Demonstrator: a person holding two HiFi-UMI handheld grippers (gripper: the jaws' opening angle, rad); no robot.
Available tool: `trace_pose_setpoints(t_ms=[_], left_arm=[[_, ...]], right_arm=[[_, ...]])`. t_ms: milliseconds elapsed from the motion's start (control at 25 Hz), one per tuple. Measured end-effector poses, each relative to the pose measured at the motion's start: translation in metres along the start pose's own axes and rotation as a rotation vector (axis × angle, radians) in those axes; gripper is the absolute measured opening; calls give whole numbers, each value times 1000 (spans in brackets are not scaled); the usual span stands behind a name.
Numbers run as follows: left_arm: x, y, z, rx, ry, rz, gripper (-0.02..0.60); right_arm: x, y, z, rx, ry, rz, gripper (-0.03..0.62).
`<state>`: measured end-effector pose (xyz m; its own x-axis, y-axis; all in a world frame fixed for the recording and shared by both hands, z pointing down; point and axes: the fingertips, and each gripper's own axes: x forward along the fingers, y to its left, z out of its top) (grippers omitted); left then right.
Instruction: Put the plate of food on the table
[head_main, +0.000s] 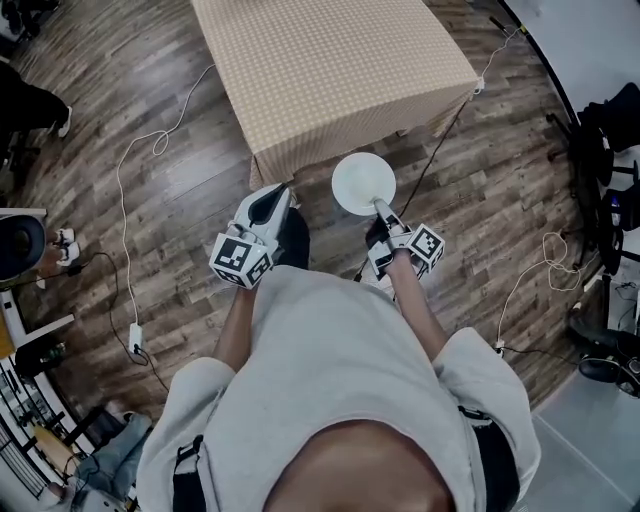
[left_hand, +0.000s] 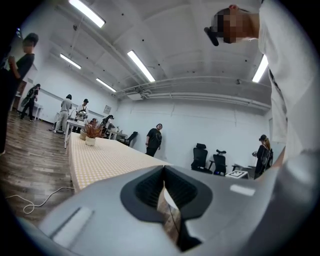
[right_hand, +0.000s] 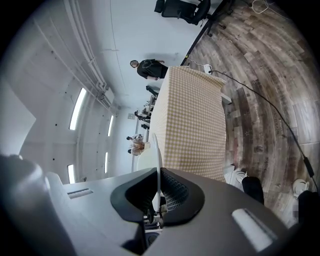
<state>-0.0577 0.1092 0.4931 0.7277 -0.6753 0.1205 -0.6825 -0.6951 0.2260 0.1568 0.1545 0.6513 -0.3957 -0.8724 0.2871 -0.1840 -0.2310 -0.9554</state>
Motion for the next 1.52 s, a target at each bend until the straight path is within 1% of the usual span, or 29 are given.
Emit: trace_pose_setpoints(t_ms=[80,240,440,640,760,880,960,1000,1120,1200,1320,1400,1520], left_arm=[[13,18,5,-6,10,-9,9],[42,57,17,-18,27,-26,9],[82,102,36,-18,44,-56,9],[114,146,60,-8,40,-66,9],[127,173,70,-8,40,-68,9],[139,198,81,0,34,-71,9],[146,214,84,-4,30,-73,9],[147,220,84,-13,32,-72,9],[148,230,85,-26,38,-71,9],[153,233,90,-22,31,-74,9],[160,238,92,-17,24,-77,9],[165,239,92,-14,24,-76,9],[173,236,91,-16,27,-76,9]], right_arm=[[19,7,6,4,-7,-1,14],[58,18,19,8,-24,-33,15],[108,39,36,54,-52,-5,17],[159,56,53,41,-57,-37,17],[193,71,60,44,-61,-17,17],[223,84,68,19,-62,-32,17],[241,94,70,17,-66,-11,18],[247,96,71,18,-66,-8,17],[255,98,71,15,-64,-40,17],[261,106,76,13,-67,-16,17],[267,111,84,7,-75,-13,17],[273,116,90,8,-77,21,17],[276,113,100,14,-74,11,17]])
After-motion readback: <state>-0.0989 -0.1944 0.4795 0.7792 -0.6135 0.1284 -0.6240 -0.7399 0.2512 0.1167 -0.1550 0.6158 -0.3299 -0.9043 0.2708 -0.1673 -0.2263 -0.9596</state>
